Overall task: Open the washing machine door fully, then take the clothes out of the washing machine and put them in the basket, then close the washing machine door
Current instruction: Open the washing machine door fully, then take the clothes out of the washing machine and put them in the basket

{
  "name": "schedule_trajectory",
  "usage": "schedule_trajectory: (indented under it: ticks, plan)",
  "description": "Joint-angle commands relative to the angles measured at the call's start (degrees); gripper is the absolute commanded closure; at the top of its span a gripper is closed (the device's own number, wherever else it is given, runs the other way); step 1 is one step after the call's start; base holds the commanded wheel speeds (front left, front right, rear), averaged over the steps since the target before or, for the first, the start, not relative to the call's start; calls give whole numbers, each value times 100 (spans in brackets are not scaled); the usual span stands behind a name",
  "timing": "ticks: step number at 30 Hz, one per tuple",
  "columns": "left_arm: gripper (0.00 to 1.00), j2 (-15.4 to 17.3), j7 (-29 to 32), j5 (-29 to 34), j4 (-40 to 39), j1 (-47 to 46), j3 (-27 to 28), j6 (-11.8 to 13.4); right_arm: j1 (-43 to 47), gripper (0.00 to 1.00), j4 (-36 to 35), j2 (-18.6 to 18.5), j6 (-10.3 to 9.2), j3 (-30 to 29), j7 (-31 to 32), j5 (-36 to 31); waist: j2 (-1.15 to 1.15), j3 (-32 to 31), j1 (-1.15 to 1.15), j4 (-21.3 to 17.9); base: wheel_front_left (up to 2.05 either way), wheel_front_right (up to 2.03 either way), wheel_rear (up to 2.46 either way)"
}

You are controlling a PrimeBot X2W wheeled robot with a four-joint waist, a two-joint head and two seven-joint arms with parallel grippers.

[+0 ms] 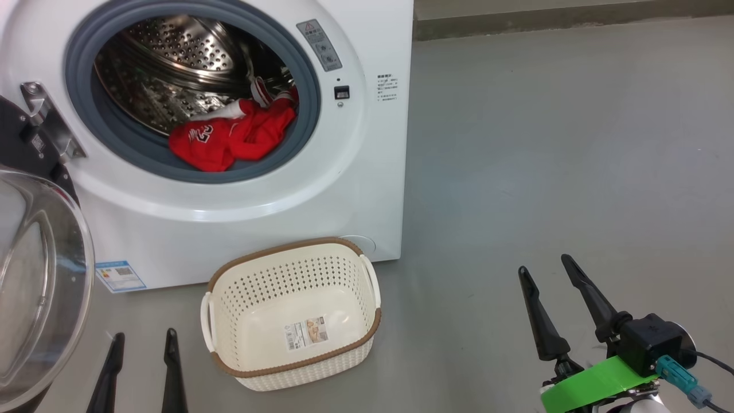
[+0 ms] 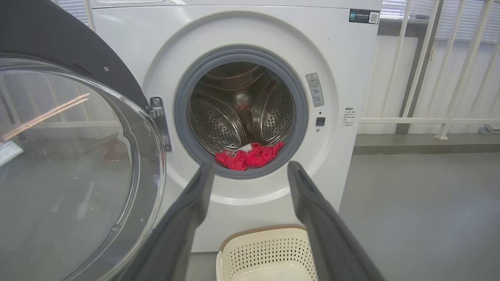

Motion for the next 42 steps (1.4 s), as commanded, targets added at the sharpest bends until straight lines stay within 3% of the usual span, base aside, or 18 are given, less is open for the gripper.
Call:
schedule_trajectory:
  ticks: [1, 12, 30, 42]
  plan:
    - [0, 30, -28, 17, -100, -112, 177, 52, -140, 0, -124, 1, 35, 136, -37, 38, 0, -7, 0, 3, 0, 0, 0]
    - [0, 40, 19, -58, -45, -98, 132, 87, -111, 0, -115, 1, 35, 170, -37, 25, 0, -59, 0, 27, 48, -48, 0]
    - [0, 55, -7, -73, -247, -144, 54, 134, -152, 0, -94, 1, 35, 168, -37, -14, 0, -10, 0, 91, 158, -156, -2]
    - [0, 37, -16, -99, -237, -139, 5, 203, -179, 0, -90, 1, 35, 163, -37, -31, 0, 23, 0, 98, 21, -21, 0]
